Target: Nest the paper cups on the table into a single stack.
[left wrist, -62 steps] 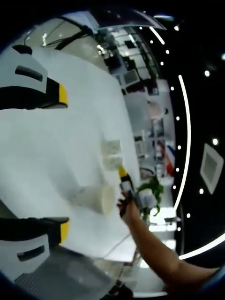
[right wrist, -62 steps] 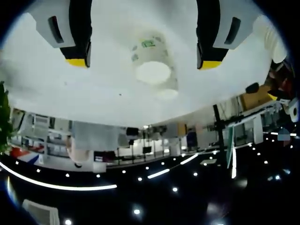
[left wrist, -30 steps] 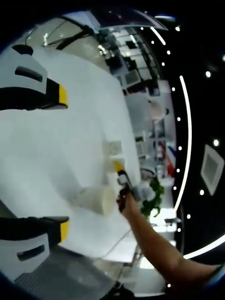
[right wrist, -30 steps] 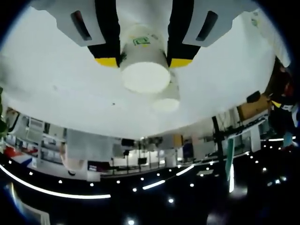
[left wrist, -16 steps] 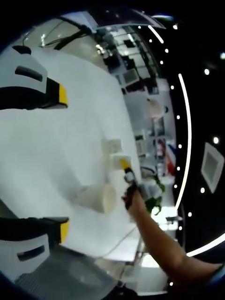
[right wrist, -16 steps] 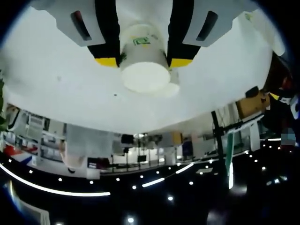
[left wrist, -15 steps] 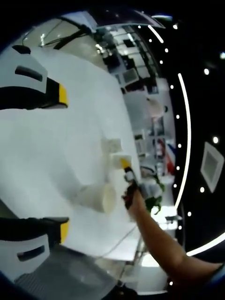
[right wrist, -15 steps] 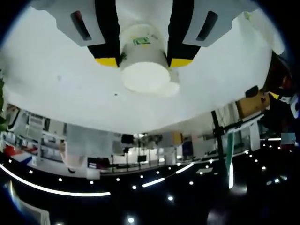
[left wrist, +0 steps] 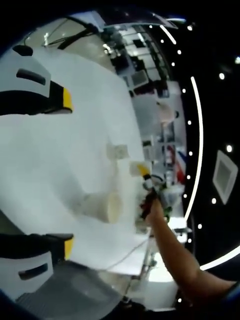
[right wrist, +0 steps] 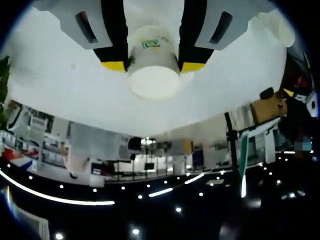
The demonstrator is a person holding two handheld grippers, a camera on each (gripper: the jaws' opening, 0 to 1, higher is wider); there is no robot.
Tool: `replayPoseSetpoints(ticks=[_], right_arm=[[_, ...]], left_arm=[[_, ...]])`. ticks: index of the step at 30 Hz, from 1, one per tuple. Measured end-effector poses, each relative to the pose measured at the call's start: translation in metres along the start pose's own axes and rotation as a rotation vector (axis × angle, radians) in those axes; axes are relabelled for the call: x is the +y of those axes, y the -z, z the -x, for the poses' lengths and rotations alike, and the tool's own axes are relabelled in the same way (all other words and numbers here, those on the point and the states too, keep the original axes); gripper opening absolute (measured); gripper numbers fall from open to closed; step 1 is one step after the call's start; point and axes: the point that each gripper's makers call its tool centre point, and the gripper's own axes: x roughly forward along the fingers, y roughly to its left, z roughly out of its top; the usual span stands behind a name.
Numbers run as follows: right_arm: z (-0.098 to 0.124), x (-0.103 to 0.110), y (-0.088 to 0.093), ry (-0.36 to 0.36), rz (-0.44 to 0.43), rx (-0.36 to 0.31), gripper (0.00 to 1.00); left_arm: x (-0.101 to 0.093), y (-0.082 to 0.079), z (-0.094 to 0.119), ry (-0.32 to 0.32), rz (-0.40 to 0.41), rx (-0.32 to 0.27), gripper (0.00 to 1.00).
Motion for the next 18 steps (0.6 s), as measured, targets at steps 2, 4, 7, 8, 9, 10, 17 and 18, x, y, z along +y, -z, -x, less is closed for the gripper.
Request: replayPoseSetpoints(ticks=[2, 4, 7, 8, 9, 10, 17, 18], right_arm=[[0.002, 0.000, -0.005, -0.003, 0.007, 0.002, 0.37], [0.003, 0.001, -0.012, -0.007, 0.007, -0.001, 0.37], [0.005, 0.002, -0.021, -0.012, 0.015, -0.010, 0.37], [0.006, 0.002, -0.023, -0.013, 0.020, -0.011, 0.37], [0.006, 0.002, -0.026, -0.013, 0.020, -0.012, 0.37], [0.006, 0.001, -0.026, -0.013, 0.020, -0.012, 0.37], [0.009, -0.002, -0.029, -0.012, 0.028, -0.007, 0.37], [0.010, -0.002, -0.029, -0.012, 0.030, -0.009, 0.37]], left_arm=[[0.000, -0.001, 0.000, -0.001, 0.003, -0.004, 0.99], [-0.001, -0.002, 0.000, 0.000, 0.008, -0.005, 0.99], [-0.002, -0.003, 0.000, 0.004, 0.016, -0.007, 0.99], [-0.002, -0.003, 0.000, 0.006, 0.016, -0.006, 0.99], [-0.002, -0.003, 0.000, 0.008, 0.018, -0.006, 0.99], [-0.002, -0.002, 0.000, 0.010, 0.018, -0.005, 0.99], [-0.002, 0.000, 0.000, 0.008, 0.019, 0.007, 0.99], [-0.001, 0.001, 0.000, 0.006, 0.018, 0.007, 0.99]])
